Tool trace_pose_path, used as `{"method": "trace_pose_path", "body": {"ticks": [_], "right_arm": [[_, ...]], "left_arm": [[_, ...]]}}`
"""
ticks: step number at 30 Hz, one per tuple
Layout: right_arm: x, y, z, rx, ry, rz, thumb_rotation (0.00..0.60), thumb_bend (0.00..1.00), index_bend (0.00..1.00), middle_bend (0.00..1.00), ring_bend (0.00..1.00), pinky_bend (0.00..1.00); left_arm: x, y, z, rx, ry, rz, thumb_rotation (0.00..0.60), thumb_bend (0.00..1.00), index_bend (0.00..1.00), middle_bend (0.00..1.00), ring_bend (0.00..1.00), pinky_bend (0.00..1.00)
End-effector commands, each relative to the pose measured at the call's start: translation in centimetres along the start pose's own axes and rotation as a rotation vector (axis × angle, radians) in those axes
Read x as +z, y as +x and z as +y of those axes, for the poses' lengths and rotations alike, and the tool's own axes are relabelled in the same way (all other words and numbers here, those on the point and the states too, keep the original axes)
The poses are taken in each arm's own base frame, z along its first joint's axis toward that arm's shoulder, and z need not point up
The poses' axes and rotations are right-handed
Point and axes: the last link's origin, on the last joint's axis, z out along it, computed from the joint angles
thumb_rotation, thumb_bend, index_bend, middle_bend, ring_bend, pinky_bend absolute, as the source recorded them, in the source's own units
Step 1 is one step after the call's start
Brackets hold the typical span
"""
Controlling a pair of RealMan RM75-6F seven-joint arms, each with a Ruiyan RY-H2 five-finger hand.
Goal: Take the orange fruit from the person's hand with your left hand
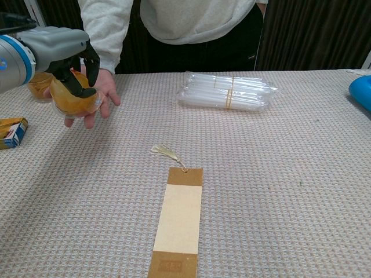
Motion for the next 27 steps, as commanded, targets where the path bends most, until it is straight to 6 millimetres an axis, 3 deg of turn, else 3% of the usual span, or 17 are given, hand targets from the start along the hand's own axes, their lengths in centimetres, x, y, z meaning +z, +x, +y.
{"method": "trace_pose_path", "body": {"ticks": [1,8,15,20,27], "right_arm": [[0.0,-0.1,0.1,-0.001,0.000,-0.001,0.600,0.11,0.12,0.00,0.00,0.00],[0.0,0.0,0.0,-0.002,0.000,0.003,0.600,0.11,0.12,0.00,0.00,0.00],[0.0,0.0,0.0,-0.002,-0.002,0.005,0.600,0.11,0.12,0.00,0.00,0.00],[0.1,-0.1,0.0,-0.003,-0.004,0.002,0.600,0.11,0.12,0.00,0.00,0.00],[0.1,0.0,-0.1,-0.004,-0.006,0.002,0.600,0.11,0.12,0.00,0.00,0.00]], "left_arm": [[-0.7,1.0,-0.5,-0.022,-0.016,0.021,0.600,0.55,0.81,0.58,0.51,0.59],[-2.8,2.8,-1.4,-0.051,-0.060,0.039,0.600,0.57,0.81,0.59,0.51,0.59],[-6.4,2.9,-2.8,-0.059,-0.106,0.016,0.600,0.57,0.81,0.59,0.51,0.59],[-9.8,0.5,-4.6,-0.068,-0.128,-0.053,0.600,0.57,0.81,0.59,0.51,0.59],[-12.4,-3.3,-6.5,-0.071,-0.129,-0.148,0.600,0.57,0.81,0.59,0.51,0.59]]}}
